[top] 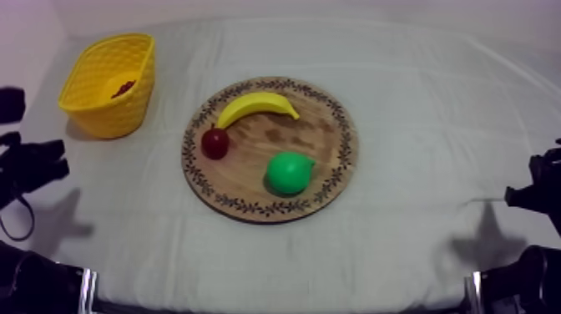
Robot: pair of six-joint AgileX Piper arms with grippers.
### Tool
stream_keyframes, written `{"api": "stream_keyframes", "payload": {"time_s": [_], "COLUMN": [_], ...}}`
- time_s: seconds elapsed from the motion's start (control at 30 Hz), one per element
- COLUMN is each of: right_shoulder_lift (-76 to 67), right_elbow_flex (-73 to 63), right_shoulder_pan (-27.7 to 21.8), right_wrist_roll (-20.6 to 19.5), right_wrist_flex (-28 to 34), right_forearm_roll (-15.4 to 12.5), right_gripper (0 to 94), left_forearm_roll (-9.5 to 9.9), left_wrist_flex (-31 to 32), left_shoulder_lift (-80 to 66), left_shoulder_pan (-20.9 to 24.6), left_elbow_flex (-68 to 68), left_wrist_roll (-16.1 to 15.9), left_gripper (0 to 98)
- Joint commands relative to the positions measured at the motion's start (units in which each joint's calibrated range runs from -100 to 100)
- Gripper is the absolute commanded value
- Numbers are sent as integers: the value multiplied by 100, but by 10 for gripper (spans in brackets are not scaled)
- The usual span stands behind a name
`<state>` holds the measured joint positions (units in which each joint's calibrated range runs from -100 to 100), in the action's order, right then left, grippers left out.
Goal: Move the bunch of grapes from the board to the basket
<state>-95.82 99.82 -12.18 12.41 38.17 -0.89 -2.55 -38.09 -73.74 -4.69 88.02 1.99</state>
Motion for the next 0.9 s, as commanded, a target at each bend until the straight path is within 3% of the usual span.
{"api": "stream_keyframes", "payload": {"time_s": [0.0, 0.1, 0.27, 0.63, 0.73, 0.87], "right_shoulder_lift": [-2, -2, -2, -2, -2, -2], "right_elbow_flex": [-5, -5, -5, -5, -5, -5], "right_shoulder_pan": [0, 0, 0, 0, 0, 0], "right_wrist_roll": [3, 3, 2, 2, 2, 2], "right_wrist_flex": [-3, -3, -3, -3, -3, -3], "right_forearm_roll": [-1, -1, -1, -1, -1, -1], "right_gripper": [3, 3, 3, 3, 3, 3], "left_forearm_roll": [-36, -94, -169, -9, 237, 397], "left_wrist_flex": [-58, -176, -262, -83, 110, 218], "left_shoulder_lift": [-688, -1223, -1756, -2530, -2593, -2618], "left_shoulder_pan": [5, 16, 24, -60, -55, 52], "left_elbow_flex": [333, 585, 728, 911, 1009, 1068], "left_wrist_roll": [-398, -548, -539, 488, 796, 779], "left_gripper": [1, 1, 1, 1, 1, 1]}}
